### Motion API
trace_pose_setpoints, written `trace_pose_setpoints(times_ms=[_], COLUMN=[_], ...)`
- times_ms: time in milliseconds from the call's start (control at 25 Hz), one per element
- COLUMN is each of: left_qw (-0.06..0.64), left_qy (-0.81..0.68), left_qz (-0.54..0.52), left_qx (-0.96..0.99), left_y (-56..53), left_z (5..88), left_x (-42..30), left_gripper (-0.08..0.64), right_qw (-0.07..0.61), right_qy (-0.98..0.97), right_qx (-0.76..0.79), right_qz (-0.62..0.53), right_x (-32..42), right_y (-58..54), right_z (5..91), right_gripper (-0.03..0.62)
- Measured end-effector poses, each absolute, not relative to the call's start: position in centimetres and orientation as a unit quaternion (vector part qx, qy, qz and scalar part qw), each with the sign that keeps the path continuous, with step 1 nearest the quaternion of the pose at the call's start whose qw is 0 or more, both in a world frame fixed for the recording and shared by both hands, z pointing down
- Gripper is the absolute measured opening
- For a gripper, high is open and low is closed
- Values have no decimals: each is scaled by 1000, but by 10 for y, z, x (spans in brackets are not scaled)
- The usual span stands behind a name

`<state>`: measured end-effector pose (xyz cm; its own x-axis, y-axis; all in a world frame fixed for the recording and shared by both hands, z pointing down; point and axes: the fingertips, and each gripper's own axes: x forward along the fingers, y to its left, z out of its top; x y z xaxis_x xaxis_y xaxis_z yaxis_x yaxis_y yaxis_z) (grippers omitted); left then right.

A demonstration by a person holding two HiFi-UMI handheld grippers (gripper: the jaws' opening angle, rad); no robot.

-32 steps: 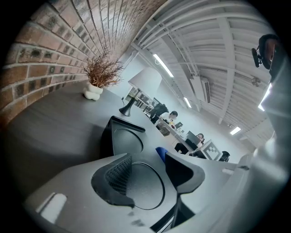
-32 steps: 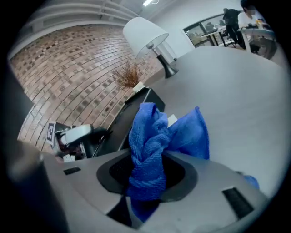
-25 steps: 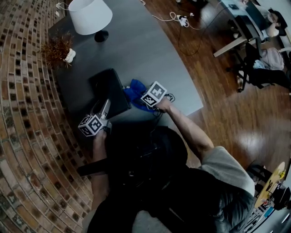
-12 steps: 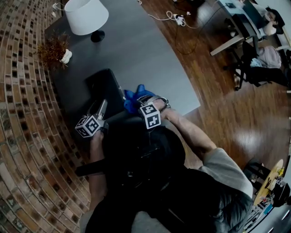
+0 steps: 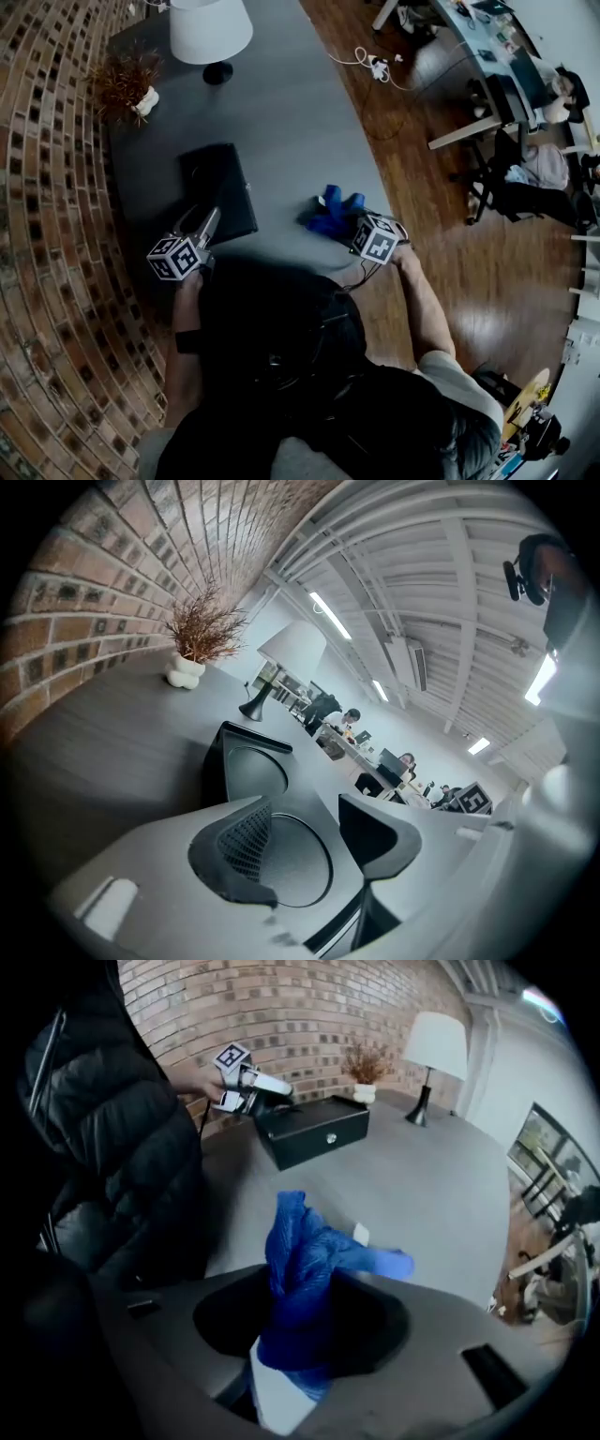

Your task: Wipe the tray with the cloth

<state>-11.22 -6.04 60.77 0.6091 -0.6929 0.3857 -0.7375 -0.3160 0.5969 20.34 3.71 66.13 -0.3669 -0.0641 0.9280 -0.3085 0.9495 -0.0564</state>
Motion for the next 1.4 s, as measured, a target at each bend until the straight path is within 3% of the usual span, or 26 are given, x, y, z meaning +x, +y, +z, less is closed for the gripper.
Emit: trace_pose_setpoints(times_ms=[120, 280, 440, 680, 840, 880, 1000, 1040, 1400], left_qw=[346, 289, 265, 274, 271, 271, 260, 251, 201], left_qy=[-433, -400, -384, -392, -406, -409, -411, -407, -308], left_qz=[68, 135, 195, 191, 202, 205, 205, 201, 266], left_qx=[830, 859, 863, 857, 849, 847, 849, 855, 891], left_y=[-52, -41, -32, -28, -30, -30, -31, -31, -24], left_z=[599, 595, 613, 612, 618, 619, 615, 610, 624], left_x=[-103, -81, -70, -65, -66, -67, -66, -62, -22], left_gripper=[209, 209, 210, 210, 232, 236, 238, 236, 221], right_qw=[578, 516, 483, 582, 619, 621, 625, 627, 648], right_qy=[-806, -849, -865, -800, -768, -766, -760, -756, -725], right_qx=[75, 106, 127, 54, 10, 2, -13, -18, -24], right_qz=[106, 31, -40, -134, -168, -166, -176, -186, -233], right_x=[202, 160, 74, -1, -15, -19, -25, -24, 13], right_y=[52, 6, -53, -88, -93, -92, -93, -94, -113], right_z=[644, 557, 572, 671, 697, 701, 704, 704, 707], right_gripper=[279, 279, 202, 192, 190, 150, 128, 80, 80])
